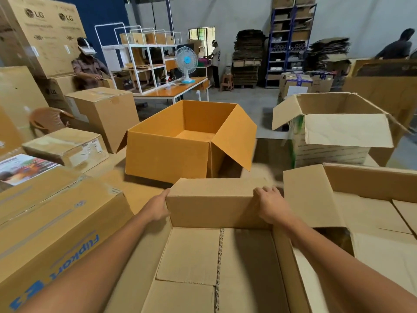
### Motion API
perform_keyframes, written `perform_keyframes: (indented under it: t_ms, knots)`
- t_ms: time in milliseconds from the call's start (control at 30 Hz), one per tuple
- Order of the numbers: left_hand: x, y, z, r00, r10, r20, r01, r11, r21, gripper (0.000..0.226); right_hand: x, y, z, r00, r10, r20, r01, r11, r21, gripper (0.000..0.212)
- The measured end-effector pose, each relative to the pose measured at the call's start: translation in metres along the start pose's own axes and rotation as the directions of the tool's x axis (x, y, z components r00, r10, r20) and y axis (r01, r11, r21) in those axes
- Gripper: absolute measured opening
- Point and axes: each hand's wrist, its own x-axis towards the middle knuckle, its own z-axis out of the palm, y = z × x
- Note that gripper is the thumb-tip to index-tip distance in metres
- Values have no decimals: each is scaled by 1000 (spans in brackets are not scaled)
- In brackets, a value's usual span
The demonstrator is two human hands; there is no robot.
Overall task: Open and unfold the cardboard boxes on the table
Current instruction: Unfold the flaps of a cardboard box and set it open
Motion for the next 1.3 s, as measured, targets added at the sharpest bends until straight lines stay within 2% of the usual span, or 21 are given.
perform_keyframes:
  t_ms: [67,133,200,333,500,633,767,867,967,1133,1300]
  knots:
    - [10,-4,4,999,8,-50,-7,1000,16,51,7,-1,8,999,7,-53,-7,1000,0,28]
    - [16,-6,7,995,5,-99,0,999,48,23,9,-4,14,995,29,-96,-29,1000,6,21]
    - [20,-9,7,992,5,-126,4,997,73,17,8,-6,19,990,31,-135,-29,999,17,19]
    - [20,-10,11,988,11,-151,1,997,82,16,4,-6,22,989,31,-142,-29,999,16,19]
    - [15,-6,9,987,21,-157,-2,992,124,18,-3,-14,12,996,49,-69,-49,999,0,21]
    - [-1,-3,3,997,-1,-79,6,998,58,68,-12,-17,1,996,85,-8,-85,996,4,45]
    - [-42,-14,-1,998,42,-43,-43,999,-31,88,-45,-20,3,990,133,-43,-130,989,70,59]
    - [-93,-24,0,991,122,-46,-126,987,-98,82,-95,-27,4,976,218,-22,-212,966,150,66]
    - [-150,-40,4,993,116,13,-114,985,-130,65,-162,-35,5,954,299,-8,-293,940,175,62]
    - [-244,-69,7,994,108,30,-93,946,-312,43,-263,-54,3,939,341,37,-341,914,219,53]
    - [-328,-86,14,991,113,74,-77,921,-382,44,-341,-77,-6,917,397,33,-390,879,275,46]
